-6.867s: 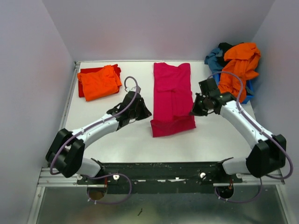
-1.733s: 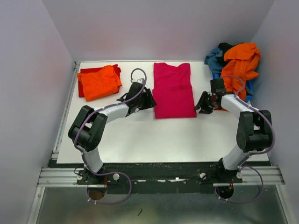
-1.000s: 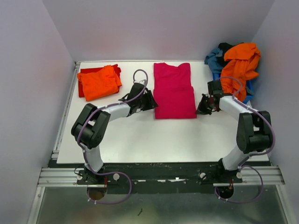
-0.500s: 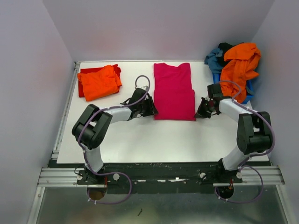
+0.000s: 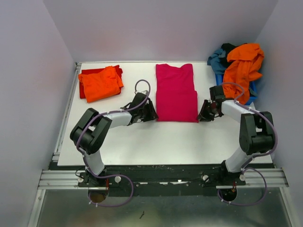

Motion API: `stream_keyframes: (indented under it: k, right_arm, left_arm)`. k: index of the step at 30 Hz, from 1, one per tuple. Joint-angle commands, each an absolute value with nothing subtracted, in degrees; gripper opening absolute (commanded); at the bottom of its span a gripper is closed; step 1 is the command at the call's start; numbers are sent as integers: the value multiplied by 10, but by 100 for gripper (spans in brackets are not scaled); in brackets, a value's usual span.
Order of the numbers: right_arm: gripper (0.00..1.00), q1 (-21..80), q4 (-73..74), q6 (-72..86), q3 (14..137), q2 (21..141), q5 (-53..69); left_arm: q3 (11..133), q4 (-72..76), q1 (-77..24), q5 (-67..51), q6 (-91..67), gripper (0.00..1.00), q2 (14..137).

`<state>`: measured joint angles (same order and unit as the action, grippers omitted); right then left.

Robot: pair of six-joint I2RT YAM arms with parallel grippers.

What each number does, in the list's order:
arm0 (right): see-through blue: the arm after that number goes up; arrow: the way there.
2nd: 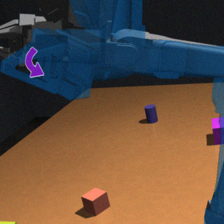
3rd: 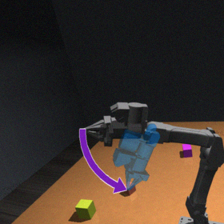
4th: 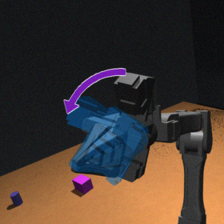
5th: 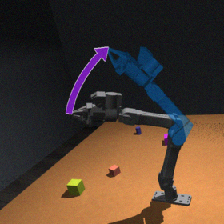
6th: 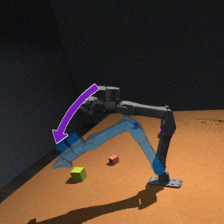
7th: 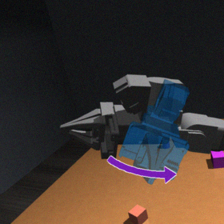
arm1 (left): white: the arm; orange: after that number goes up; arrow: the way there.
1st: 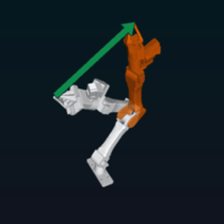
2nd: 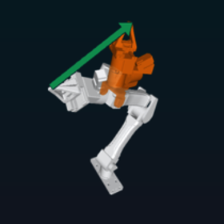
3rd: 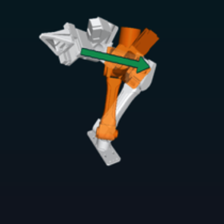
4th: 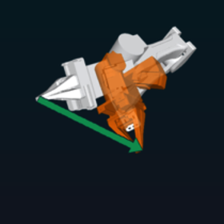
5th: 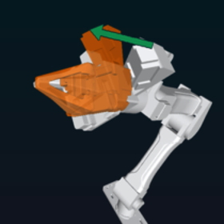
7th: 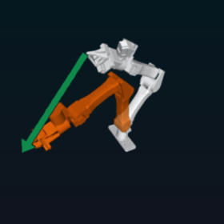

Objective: Fold and stack the t-shirts

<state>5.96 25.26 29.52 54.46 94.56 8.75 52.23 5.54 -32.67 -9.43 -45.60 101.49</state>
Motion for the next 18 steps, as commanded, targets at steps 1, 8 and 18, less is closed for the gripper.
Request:
stream_keyframes:
  k: [1, 8, 18]
  right_arm:
    - [35, 64, 248, 290, 545, 975, 105]
    - [24, 64, 258, 287, 552, 979, 105]
    - [34, 66, 268, 285, 548, 967, 102]
  left_arm:
    - [532, 75, -342, -85, -464, 47, 1027]
    - [547, 58, -351, -69, -464, 44, 1040]
    - [561, 19, -351, -34, -450, 41, 1038]
